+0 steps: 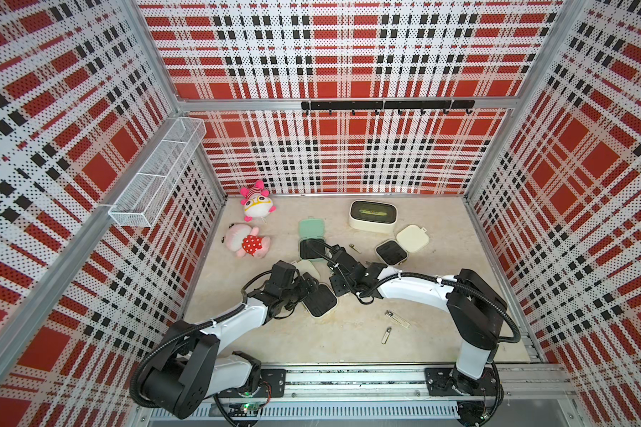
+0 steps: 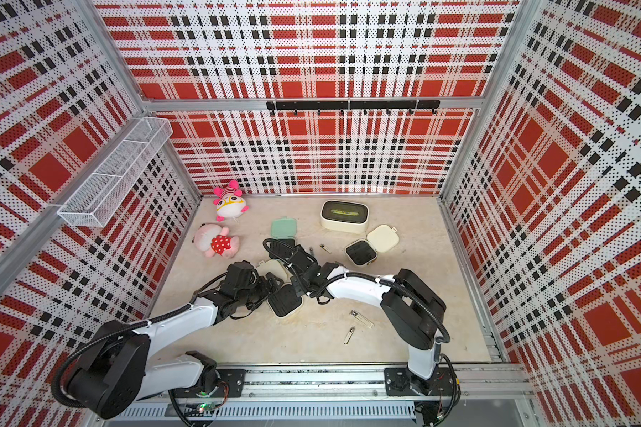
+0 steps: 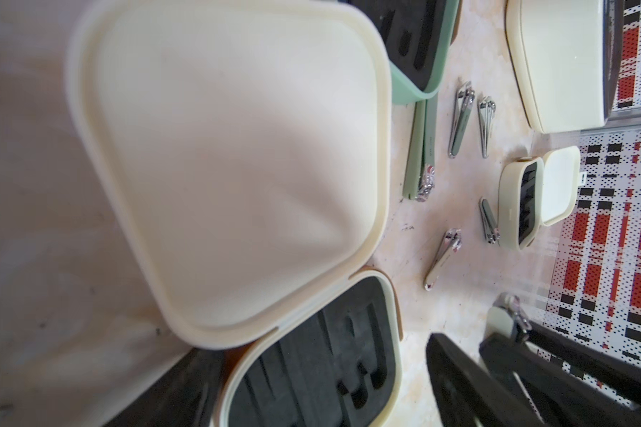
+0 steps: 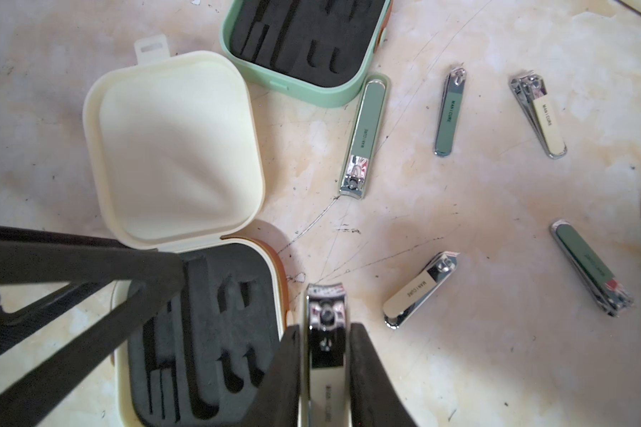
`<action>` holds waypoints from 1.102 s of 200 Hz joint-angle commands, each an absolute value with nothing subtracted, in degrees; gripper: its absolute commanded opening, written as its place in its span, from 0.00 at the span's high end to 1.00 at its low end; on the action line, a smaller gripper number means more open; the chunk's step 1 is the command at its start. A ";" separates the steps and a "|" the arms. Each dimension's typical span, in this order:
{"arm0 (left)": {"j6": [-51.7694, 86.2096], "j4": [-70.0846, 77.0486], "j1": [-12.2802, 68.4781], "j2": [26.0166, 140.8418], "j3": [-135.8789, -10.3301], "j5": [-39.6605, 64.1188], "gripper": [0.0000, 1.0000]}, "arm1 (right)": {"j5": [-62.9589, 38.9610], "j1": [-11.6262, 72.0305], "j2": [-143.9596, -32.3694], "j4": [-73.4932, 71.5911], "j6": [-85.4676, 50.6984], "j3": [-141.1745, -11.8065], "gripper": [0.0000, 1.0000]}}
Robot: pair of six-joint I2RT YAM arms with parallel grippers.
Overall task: Organize nail clipper sets
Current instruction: Move the storage box to the center of the board, then place the nail clipper in the storage box.
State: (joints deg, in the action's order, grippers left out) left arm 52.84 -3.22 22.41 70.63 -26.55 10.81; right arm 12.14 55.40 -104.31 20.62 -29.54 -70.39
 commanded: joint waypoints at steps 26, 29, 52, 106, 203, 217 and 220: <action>45.76 -9.24 10.82 64.28 -27.96 14.32 0.16 | 9.33 57.05 -106.26 18.52 -30.59 -73.57 0.80; 45.34 -9.30 10.08 64.19 -28.10 14.74 0.17 | 9.22 57.16 -106.48 18.54 -30.59 -73.83 0.80; 43.27 -9.69 6.03 65.33 -30.60 18.65 0.24 | 8.88 58.32 -108.54 18.89 -30.59 -75.82 0.81; 44.35 -3.96 4.19 71.88 -35.22 27.81 0.38 | 9.38 60.45 -111.55 18.68 -31.29 -78.65 0.81; 46.71 5.67 4.65 79.91 -33.01 30.46 0.43 | 9.40 61.83 -114.46 15.04 -31.05 -77.62 0.81; 46.83 6.23 4.71 80.52 -32.89 30.57 0.43 | 9.25 61.82 -114.81 14.23 -30.94 -77.35 0.81; 46.84 6.31 4.70 80.68 -32.81 30.47 0.43 | 9.23 61.80 -114.83 14.04 -30.89 -77.27 0.81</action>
